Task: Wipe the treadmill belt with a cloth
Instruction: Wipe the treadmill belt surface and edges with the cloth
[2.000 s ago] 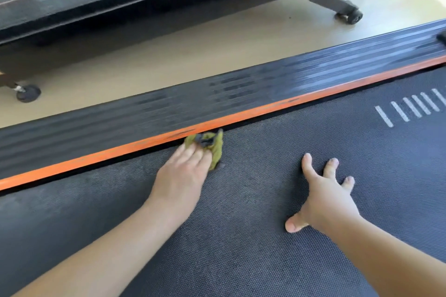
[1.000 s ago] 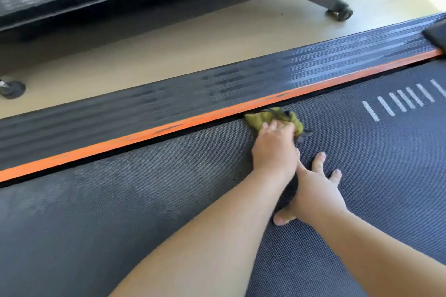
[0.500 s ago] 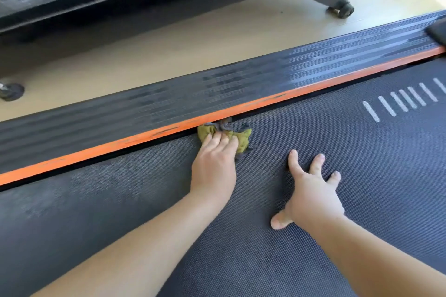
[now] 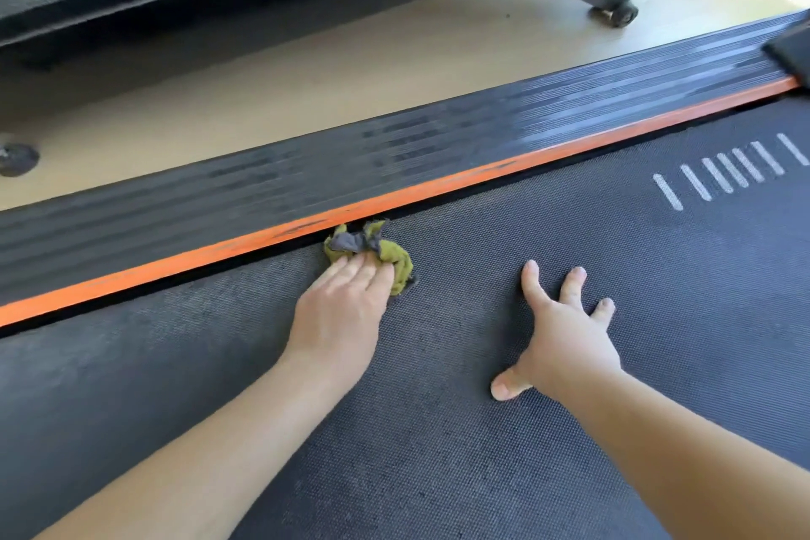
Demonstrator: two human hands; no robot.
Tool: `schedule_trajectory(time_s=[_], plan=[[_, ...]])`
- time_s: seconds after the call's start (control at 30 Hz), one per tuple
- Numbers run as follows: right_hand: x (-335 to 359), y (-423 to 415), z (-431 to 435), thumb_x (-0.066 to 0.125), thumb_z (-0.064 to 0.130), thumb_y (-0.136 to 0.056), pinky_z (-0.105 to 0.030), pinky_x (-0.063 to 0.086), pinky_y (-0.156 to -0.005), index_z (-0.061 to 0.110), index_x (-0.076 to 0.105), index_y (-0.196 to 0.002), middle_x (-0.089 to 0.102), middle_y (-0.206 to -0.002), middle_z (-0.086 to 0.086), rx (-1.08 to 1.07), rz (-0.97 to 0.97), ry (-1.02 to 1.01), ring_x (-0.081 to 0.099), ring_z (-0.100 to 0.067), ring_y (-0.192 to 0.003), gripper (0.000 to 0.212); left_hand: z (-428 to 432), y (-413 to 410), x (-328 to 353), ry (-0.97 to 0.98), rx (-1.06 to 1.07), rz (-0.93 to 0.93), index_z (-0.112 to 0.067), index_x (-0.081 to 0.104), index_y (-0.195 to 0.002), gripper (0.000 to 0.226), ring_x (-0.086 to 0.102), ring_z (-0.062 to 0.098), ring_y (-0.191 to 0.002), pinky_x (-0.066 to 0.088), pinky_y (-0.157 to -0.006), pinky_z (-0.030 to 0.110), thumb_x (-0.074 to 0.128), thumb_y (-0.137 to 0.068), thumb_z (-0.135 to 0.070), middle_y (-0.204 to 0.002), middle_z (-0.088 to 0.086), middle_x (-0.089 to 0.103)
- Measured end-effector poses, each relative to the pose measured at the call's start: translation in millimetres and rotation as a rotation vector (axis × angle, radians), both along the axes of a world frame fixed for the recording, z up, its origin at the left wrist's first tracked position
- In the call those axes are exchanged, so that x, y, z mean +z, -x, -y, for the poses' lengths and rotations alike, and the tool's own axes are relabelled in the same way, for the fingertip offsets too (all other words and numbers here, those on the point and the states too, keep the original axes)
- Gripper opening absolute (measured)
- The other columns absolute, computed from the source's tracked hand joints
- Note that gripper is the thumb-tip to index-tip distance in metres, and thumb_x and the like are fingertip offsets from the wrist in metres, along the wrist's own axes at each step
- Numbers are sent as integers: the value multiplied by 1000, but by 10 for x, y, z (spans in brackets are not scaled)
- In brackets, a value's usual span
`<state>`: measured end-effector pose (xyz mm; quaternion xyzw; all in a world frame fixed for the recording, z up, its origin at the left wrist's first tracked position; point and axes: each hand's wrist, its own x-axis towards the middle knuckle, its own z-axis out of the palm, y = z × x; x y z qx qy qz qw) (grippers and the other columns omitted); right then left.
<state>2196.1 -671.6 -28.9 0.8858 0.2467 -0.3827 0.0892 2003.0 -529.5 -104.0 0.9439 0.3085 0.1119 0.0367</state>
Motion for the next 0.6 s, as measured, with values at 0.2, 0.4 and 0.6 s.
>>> schedule_trajectory(time_s=[0.2,0.4,0.6], plan=[[11,-3,0,101,40,-46,-72,35,-107,56,-28,-147,-42,-158,3,-9,-9,-8,-22,-45,-150,164,405,-1080,293,374,487,286,-13,72,-99,13,67,36,-91,52,-74,43,63,-90,-9,-96,9,72],[30,6,12,101,41,-47,-71,37,-107,55,-27,-147,-39,-160,3,15,8,5,-19,-44,-151,163,216,-1604,235,420,29,137,-18,61,-91,13,61,33,-96,44,-71,39,51,-98,-15,-98,6,66],[5,-11,-18,101,41,-47,-74,38,-103,56,-31,-145,-43,-157,4,-3,-4,22,-23,-44,-150,165,122,-438,-24,118,-335,42,-4,65,-128,43,59,28,-129,42,-115,43,67,-86,2,-131,11,68]])
